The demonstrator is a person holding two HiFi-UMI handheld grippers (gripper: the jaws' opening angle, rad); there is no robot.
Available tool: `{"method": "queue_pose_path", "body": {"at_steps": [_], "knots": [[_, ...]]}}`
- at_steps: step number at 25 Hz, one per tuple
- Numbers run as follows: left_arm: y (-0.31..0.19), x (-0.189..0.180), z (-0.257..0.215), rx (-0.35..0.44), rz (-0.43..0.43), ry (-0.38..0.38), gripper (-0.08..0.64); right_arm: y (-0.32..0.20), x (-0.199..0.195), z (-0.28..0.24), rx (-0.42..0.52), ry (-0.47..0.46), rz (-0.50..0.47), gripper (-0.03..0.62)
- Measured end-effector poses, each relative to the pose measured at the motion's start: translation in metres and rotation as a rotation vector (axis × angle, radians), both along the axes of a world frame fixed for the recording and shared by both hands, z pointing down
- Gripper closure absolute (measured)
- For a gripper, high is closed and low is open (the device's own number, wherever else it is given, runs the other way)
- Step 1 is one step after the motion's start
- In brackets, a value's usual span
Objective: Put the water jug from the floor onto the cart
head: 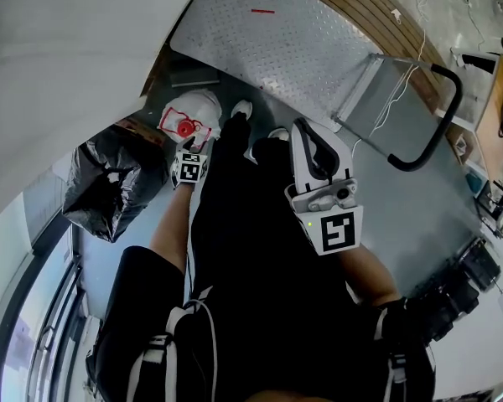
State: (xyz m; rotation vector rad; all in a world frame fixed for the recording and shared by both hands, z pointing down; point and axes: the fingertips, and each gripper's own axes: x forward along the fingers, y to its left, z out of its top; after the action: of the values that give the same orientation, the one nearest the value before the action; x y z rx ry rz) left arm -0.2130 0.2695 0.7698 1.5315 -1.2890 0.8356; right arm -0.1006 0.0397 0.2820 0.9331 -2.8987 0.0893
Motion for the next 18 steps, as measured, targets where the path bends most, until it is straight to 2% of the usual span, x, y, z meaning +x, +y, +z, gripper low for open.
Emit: {"method": "queue_pose_path", "body": {"at_steps": [9, 11, 15, 18], "knots": [[-0.008, 0.014, 0.023, -0.036, 0.047, 0.004, 0.382, 0.015, -0.041, 0.042, -0.097, 0.017, -0.112, 0.572], [-0.008, 0.020, 0.030, -0.028, 0.060, 0.010, 0.382, 0.014, -0.047, 0.049, -0.110, 0.020, -0.120, 0.572], [0.003, 0.028, 0.045, -0.079, 0.067, 0.016, 0.379, 0.010, -0.052, 0.061, -0.131, 0.032, -0.125, 0.572], [0.002, 0.026, 0.057, -0.088, 0.072, 0.015, 0.373, 0.009, -0.054, 0.071, -0.143, 0.039, -0.124, 0.572]]}}
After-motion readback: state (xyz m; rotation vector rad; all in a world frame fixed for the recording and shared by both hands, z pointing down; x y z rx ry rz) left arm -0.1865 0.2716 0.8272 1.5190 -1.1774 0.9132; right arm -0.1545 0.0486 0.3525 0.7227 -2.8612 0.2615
